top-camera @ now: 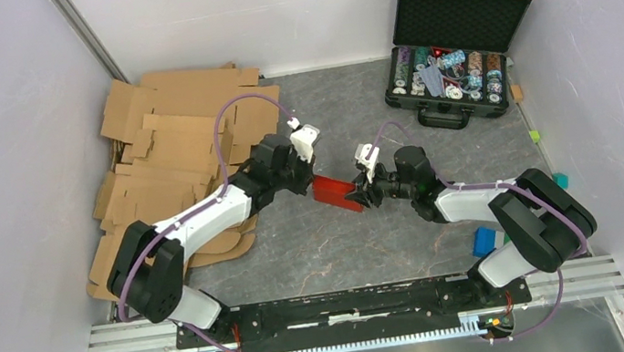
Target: Fold the paper box
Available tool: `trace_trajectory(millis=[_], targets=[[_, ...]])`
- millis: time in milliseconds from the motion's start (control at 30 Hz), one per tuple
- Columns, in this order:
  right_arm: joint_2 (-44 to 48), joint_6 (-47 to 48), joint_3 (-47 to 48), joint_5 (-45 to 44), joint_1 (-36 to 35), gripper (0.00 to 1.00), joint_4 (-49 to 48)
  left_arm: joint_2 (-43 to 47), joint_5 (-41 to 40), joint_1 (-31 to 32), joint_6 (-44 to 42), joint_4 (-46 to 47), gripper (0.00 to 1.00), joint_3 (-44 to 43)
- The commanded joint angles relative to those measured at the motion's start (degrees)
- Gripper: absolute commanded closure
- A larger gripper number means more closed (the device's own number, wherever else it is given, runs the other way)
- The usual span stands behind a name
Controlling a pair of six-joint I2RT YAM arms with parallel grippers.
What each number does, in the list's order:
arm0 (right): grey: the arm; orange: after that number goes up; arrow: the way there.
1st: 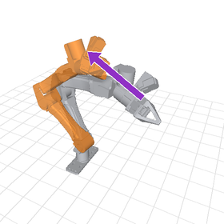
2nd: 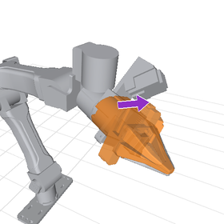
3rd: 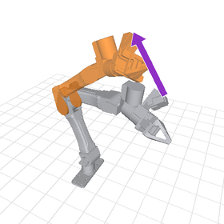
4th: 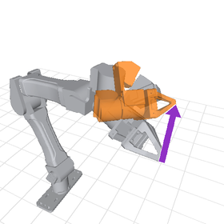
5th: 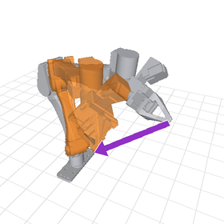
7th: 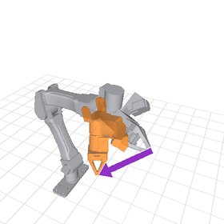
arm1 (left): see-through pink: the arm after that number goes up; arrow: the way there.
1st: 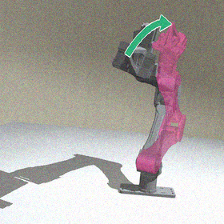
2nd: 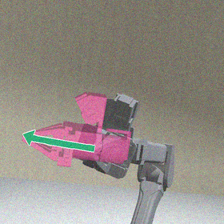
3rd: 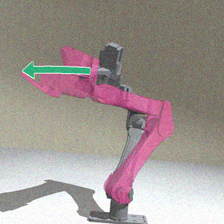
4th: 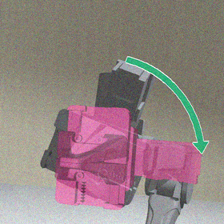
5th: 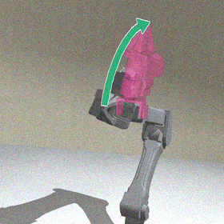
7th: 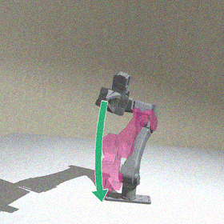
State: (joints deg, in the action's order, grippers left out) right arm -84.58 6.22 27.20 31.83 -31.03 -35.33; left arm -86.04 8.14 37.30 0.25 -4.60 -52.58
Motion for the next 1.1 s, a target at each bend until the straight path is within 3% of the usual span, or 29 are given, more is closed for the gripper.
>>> trace_trajectory(millis=[0, 667, 933, 1000, 1067], targets=[[0.8, -0.2, 1.1, -1.5, 0.0, 0.66, -2.1, -1.4, 5.0, 0.4, 5.5, -0.7, 0.98, -2.0], [2.8, 0.0, -0.5, -4.5, -1.0, 0.65, -3.3, 0.9, -2.2, 1.8, 12.9, 4.4, 0.98, 6.9], [4.7, -1.6, -0.4, -3.8, -1.4, 0.3, -3.5, 2.1, -5.8, 3.7, 10.8, 6.6, 0.98, 8.4], [4.7, -3.8, 0.1, -4.7, -1.4, 0.13, -3.7, 1.9, -5.8, 3.7, 10.7, 6.5, 0.98, 8.2], [4.4, -6.1, 0.7, -5.8, -1.4, 0.08, -4.3, 1.9, -6.1, 4.0, 10.6, 6.4, 0.98, 8.2]])
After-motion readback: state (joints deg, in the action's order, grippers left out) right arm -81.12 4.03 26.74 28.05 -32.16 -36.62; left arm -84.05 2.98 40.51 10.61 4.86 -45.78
